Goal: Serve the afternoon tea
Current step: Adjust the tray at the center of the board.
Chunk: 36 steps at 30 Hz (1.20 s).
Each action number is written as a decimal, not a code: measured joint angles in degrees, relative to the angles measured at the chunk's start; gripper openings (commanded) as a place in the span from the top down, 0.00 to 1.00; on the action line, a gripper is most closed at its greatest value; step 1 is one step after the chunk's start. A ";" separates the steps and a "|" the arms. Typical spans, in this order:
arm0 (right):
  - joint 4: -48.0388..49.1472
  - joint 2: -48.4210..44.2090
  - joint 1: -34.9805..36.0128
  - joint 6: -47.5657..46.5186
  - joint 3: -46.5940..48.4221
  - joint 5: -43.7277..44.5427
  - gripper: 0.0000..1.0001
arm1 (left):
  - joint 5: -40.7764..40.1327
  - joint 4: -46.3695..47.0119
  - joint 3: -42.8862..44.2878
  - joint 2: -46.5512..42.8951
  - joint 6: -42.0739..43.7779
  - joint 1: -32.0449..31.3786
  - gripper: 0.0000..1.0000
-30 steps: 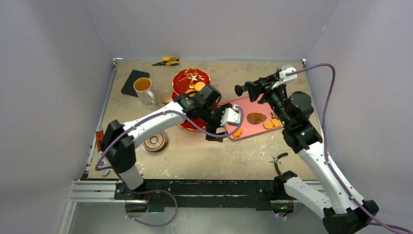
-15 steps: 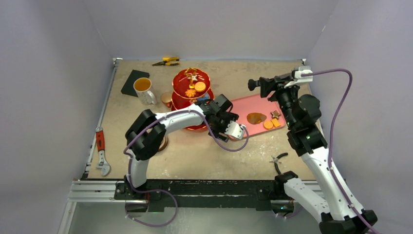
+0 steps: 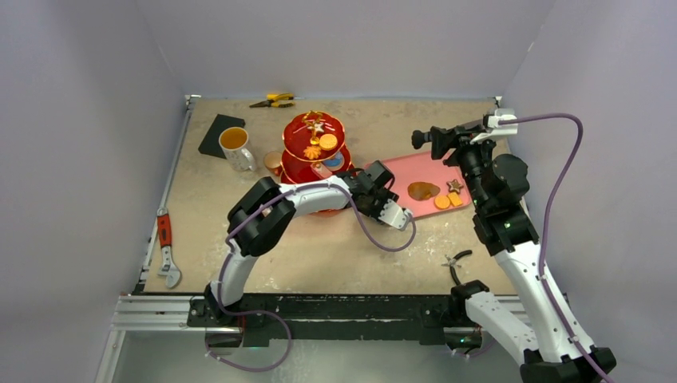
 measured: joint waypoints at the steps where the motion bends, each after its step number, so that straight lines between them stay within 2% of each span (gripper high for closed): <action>1: -0.07 0.00 0.00 0.02 0.00 0.00 0.37 | -0.22 -0.09 0.15 0.20 0.00 0.00 0.64; 4: -0.07 0.02 -0.04 0.04 0.00 0.02 0.37 | -0.74 -0.94 0.70 0.76 -0.11 0.00 0.70; 12: -0.09 0.09 -0.15 0.02 0.00 0.59 0.37 | 1.20 -8.37 7.58 4.02 -6.10 0.04 0.77; 15: -0.09 0.09 -0.35 0.02 0.00 1.29 0.37 | 3.15 -8.98 7.76 4.00 -10.73 -0.46 0.82; 25: -0.09 0.85 -0.44 0.07 0.00 1.51 0.37 | 4.33 -4.28 0.70 -0.11 -32.46 -5.64 0.83; 36: -0.07 0.85 -0.44 0.50 0.00 1.68 0.37 | 4.35 -1.27 -0.79 -0.81 -48.63 -8.87 0.84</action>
